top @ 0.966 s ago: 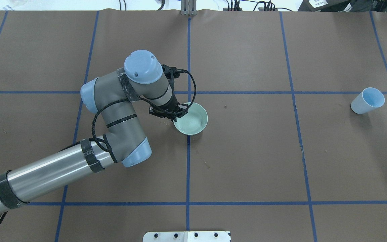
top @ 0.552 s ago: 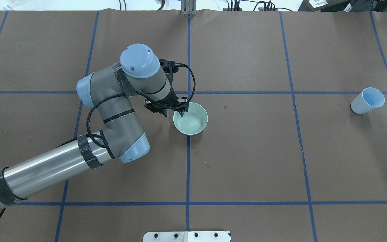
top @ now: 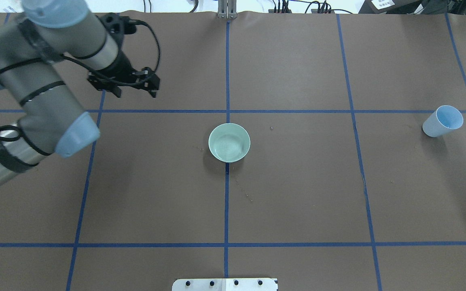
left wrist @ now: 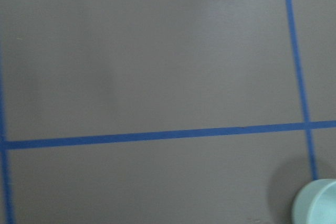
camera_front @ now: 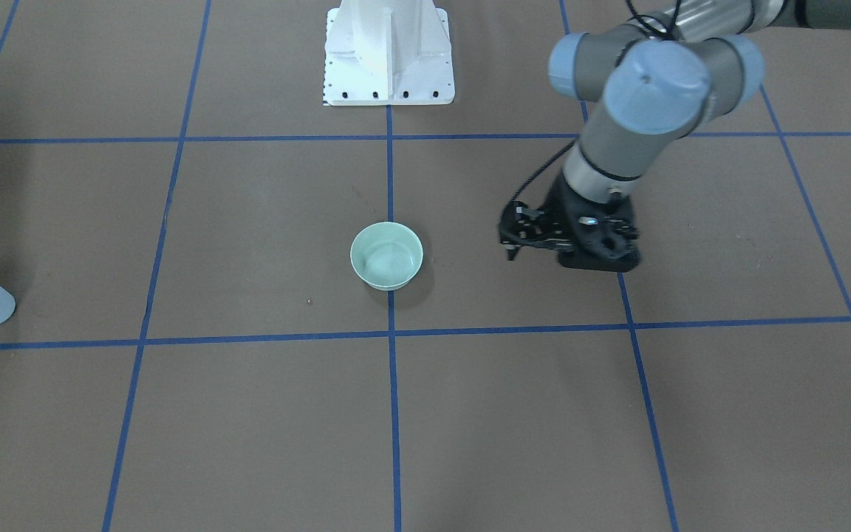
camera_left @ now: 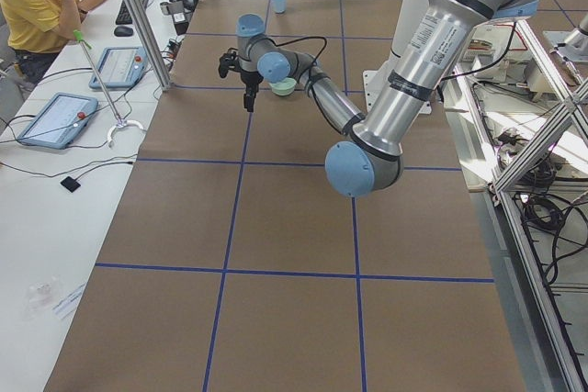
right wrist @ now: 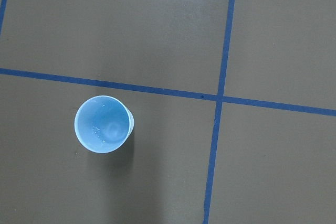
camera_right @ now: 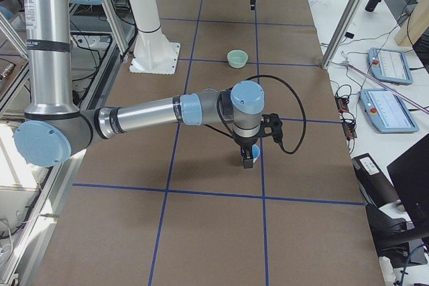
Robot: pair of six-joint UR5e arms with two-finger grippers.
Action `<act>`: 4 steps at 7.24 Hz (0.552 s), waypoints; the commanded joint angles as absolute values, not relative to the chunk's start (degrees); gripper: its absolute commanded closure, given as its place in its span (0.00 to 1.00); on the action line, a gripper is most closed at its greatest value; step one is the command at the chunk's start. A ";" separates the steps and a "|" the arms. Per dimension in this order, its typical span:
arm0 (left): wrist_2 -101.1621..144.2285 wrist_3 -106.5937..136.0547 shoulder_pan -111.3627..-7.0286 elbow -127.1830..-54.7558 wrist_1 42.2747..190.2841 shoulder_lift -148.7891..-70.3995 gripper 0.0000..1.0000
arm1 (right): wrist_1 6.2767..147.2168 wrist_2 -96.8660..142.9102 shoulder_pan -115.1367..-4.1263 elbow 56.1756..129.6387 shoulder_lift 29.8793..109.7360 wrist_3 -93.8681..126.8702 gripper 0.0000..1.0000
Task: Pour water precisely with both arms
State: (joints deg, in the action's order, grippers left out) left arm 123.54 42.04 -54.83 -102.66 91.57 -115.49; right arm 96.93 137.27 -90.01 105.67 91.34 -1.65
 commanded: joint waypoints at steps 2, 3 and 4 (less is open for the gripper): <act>134.70 7.59 -77.35 -104.33 91.14 -97.52 0.00 | 96.94 137.37 -86.58 111.60 92.19 8.14 0.00; 135.17 0.34 -83.00 -103.54 91.14 -92.69 0.00 | 96.94 137.03 -85.18 113.97 92.81 11.83 0.00; 135.26 -4.61 -87.93 -101.19 91.14 -90.20 0.00 | 97.03 136.59 -83.43 115.91 92.90 16.22 0.00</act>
